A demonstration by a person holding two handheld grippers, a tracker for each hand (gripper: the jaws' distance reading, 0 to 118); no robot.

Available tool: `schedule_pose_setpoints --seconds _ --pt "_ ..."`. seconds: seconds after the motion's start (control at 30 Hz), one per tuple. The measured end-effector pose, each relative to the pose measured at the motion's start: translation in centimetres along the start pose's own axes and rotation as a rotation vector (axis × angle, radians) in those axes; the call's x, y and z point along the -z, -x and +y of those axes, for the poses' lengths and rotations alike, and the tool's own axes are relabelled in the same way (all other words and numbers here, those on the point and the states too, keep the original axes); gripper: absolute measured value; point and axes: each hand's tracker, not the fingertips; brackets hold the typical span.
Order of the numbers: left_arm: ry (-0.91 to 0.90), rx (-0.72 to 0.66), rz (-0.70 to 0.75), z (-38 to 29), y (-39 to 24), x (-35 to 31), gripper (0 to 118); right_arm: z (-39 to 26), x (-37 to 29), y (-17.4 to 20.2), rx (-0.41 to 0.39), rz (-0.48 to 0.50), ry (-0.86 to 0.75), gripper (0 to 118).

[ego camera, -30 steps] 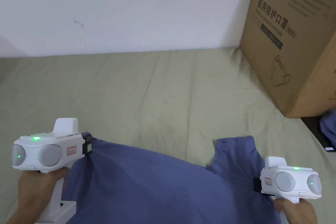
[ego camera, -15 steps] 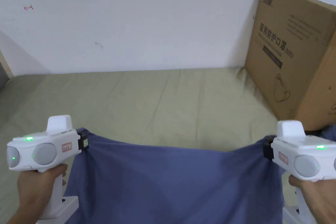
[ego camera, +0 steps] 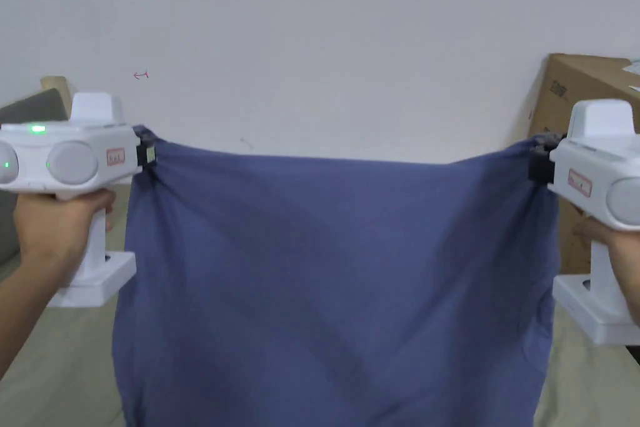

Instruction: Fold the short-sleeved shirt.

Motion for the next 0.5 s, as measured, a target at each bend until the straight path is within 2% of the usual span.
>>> schedule_pose_setpoints --seconds 0.07,0.3,0.5 --pt "-0.045 0.004 0.015 2.2 0.1 -0.2 1 2.4 0.5 0.1 -0.019 0.003 -0.057 4" --pt "-0.12 -0.028 0.043 8.0 1.1 1.7 1 8.7 1.9 0.6 -0.006 0.01 -0.158 4" --pt "-0.122 0.01 0.069 7.5 0.6 5.6 1 7.7 5.5 0.3 0.005 0.04 -0.157 4"
